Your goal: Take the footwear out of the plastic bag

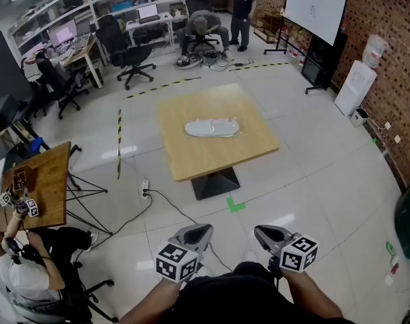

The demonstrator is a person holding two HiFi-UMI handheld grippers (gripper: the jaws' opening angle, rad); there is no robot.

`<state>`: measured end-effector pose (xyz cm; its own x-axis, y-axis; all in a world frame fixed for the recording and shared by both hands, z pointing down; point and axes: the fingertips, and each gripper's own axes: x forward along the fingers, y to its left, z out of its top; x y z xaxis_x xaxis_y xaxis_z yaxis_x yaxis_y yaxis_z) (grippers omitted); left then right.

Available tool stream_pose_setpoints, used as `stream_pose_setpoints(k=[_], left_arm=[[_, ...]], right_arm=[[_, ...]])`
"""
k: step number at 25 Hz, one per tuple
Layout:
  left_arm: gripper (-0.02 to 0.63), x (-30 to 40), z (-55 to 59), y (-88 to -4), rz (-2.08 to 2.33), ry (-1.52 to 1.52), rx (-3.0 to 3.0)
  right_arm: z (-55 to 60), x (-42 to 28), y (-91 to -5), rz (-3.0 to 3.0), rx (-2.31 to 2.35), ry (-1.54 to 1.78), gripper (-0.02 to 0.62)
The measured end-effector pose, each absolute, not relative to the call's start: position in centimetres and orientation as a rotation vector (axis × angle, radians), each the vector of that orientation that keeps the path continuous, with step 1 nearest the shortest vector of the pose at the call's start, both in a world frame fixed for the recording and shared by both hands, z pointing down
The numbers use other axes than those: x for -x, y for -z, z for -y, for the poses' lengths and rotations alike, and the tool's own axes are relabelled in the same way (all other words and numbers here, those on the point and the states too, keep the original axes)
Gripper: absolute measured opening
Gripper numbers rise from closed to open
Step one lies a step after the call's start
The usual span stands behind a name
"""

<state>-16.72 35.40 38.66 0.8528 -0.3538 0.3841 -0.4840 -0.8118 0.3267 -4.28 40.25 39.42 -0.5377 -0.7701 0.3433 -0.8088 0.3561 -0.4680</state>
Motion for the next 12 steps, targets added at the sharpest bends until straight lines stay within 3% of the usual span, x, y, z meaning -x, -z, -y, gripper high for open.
stream_pose_setpoints(k=[5, 12], left_arm=[[0.006, 12.4, -35.1, -38.2, 0.605, -0.453, -2.613], [0.006, 1.2, -35.0, -37.2, 0.521, -0.492, -2.669]], right_arm=[[-38.8, 0.3, -38.1, 2.587, -1.488, -0.905, 0.002], [-38.8, -11.7, -37.1, 2.588, -1.611, -0.904, 0.002]])
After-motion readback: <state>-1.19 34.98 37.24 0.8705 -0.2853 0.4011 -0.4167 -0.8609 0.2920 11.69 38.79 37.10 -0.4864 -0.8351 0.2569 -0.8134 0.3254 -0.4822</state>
